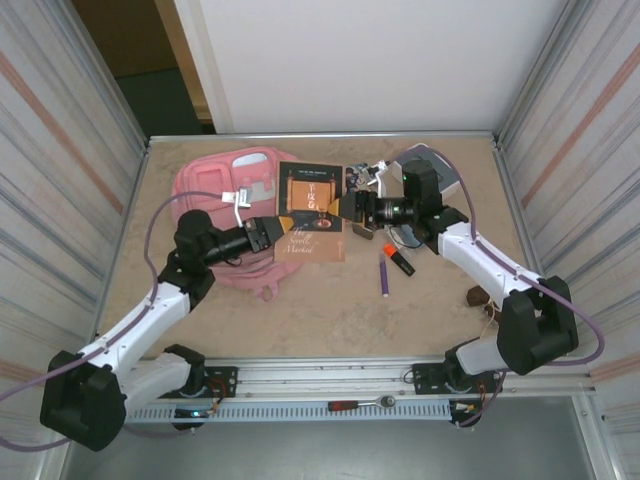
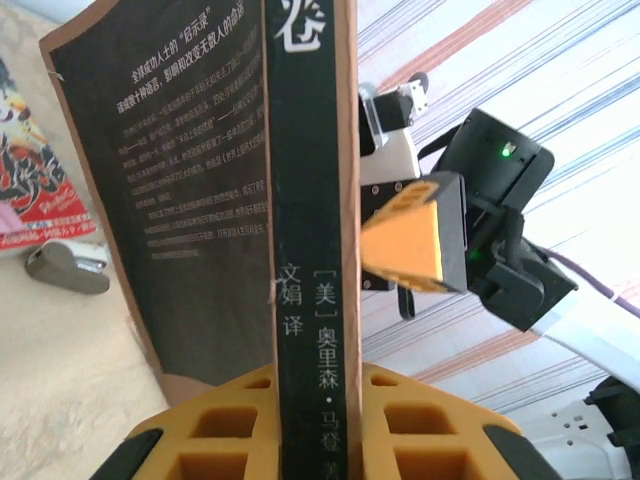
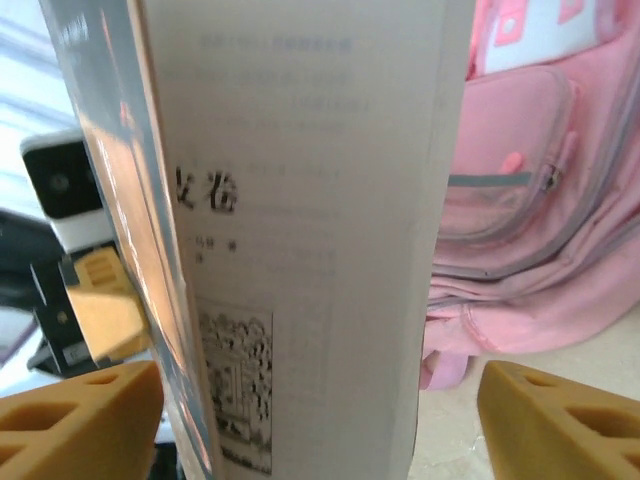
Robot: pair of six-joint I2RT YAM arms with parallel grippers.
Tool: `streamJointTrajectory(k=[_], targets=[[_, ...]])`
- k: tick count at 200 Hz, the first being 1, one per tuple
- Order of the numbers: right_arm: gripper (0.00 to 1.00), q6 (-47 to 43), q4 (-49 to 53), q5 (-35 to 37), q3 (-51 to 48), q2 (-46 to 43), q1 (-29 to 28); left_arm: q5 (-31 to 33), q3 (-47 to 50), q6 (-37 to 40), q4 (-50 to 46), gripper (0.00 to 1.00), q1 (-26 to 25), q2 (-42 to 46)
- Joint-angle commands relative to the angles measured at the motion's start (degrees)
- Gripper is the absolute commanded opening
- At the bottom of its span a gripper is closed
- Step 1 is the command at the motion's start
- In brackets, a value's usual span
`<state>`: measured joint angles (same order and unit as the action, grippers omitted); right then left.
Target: Pack the student bag
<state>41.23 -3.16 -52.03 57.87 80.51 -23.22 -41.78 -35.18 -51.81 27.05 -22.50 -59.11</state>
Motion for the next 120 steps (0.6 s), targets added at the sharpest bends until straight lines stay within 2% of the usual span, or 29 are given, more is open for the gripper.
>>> streamJointTrajectory(k=[1, 25, 48, 71, 82, 93, 110, 120], targets=[[0.87, 1.79, -4.84, -3.05, 1.81, 1.09, -0.16, -3.68, -3.52, -3.23, 9.53, 0.00, 0.49, -1.52], [0.90, 6.36, -11.59, -5.24, 1.51, 3.70, -0.07, -4.61, -4.28, -6.33, 14.93, 0.00, 0.77, -3.78], [0.94, 14.34, -23.17, -8.19, 0.79, 6.83, -0.11, -4.82, -4.46, -9.24, 20.35, 0.00, 1.68, -5.79], [0.92, 22.20, -34.84, -9.48, 0.58, 8.69, -0.13, -4.43, -4.29, -11.30, 22.69, 0.00, 3.18, -7.47], [0.83, 25.23, -39.21, -9.75, 0.96, 9.28, -0.37, -4.04, -4.04, -11.69, 22.78, 0.00, 3.59, -8.30], [0.69, 28.53, -40.95, -9.54, 1.65, 9.80, -0.63, -3.71, -3.97, -11.67, 22.26, 0.00, 3.75, -9.09], [0.45, 29.25, -41.52, -9.26, 2.08, 9.97, -0.94, -3.05, -4.06, -11.03, 20.58, 0.00, 3.97, -10.24], [0.35, 29.25, -41.17, -8.89, 1.94, 9.84, -0.73, -2.87, -4.34, -10.30, 19.18, 0.00, 4.23, -10.95]])
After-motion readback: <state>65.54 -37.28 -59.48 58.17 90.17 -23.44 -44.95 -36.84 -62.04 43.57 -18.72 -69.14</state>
